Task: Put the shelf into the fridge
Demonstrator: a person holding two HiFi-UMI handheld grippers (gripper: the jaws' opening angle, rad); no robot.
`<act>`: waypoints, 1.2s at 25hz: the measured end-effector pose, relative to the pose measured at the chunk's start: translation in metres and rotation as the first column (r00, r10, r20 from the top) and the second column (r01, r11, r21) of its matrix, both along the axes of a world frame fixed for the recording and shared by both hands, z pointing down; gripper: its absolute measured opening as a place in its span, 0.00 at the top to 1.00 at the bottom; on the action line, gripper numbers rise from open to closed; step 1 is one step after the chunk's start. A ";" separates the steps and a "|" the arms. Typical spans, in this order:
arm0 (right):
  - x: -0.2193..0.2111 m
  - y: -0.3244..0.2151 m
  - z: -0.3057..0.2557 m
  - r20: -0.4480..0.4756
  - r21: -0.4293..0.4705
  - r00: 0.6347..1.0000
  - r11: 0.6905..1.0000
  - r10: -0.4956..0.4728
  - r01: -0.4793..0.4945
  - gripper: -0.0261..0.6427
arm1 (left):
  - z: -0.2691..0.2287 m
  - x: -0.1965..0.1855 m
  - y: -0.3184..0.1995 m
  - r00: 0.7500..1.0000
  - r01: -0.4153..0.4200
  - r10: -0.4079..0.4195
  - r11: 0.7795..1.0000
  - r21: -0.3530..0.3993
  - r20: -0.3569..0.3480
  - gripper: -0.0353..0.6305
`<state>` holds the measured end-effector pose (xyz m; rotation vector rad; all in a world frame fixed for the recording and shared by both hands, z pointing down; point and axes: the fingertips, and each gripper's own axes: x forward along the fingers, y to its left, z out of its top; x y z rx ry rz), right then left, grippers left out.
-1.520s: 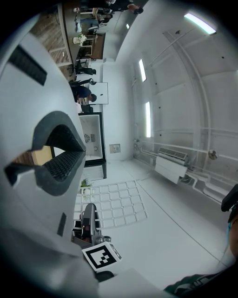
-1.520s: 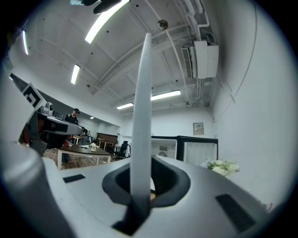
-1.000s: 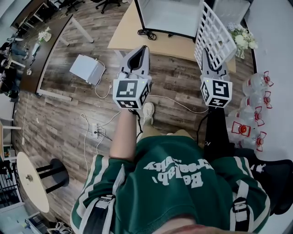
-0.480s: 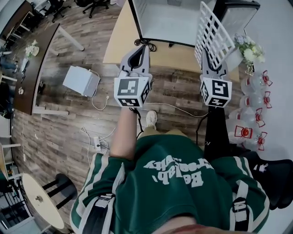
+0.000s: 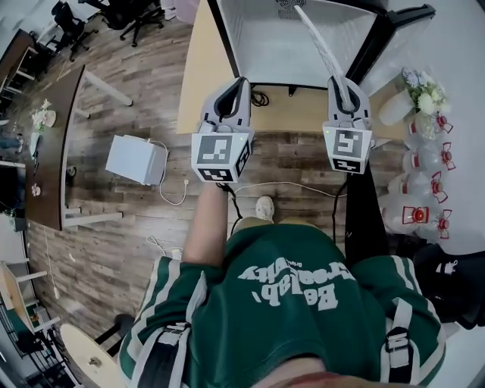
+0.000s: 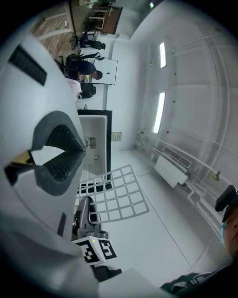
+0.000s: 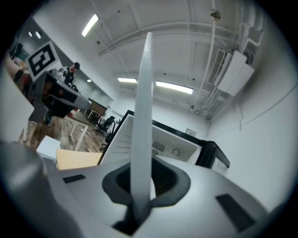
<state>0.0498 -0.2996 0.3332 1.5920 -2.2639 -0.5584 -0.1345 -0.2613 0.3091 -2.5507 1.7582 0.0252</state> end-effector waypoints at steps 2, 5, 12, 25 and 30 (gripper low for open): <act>-0.009 -0.011 0.000 -0.082 0.032 0.996 0.999 0.035 -0.033 0.92 | 0.001 -0.010 -0.009 1.000 -0.021 0.021 1.000 0.002 -0.007 0.95; -0.018 -0.026 -0.001 -0.196 0.086 0.977 0.994 0.088 -0.073 0.92 | 0.005 -0.021 -0.021 0.999 -0.048 0.048 0.999 -0.003 -0.012 0.95; -0.038 -0.052 0.009 -0.434 0.176 0.881 0.977 0.187 -0.120 0.92 | 0.021 -0.042 -0.035 0.997 -0.077 0.076 0.997 -0.021 -0.030 0.95; -0.064 -0.078 0.034 -0.690 0.289 0.662 0.950 0.291 -0.116 0.92 | 0.032 -0.058 -0.032 0.995 -0.086 0.084 0.996 -0.039 -0.052 0.95; -0.072 -0.085 0.050 -0.756 0.302 0.584 0.949 0.296 -0.090 0.92 | 0.042 -0.064 -0.033 0.997 -0.057 0.053 0.996 -0.065 -0.064 0.95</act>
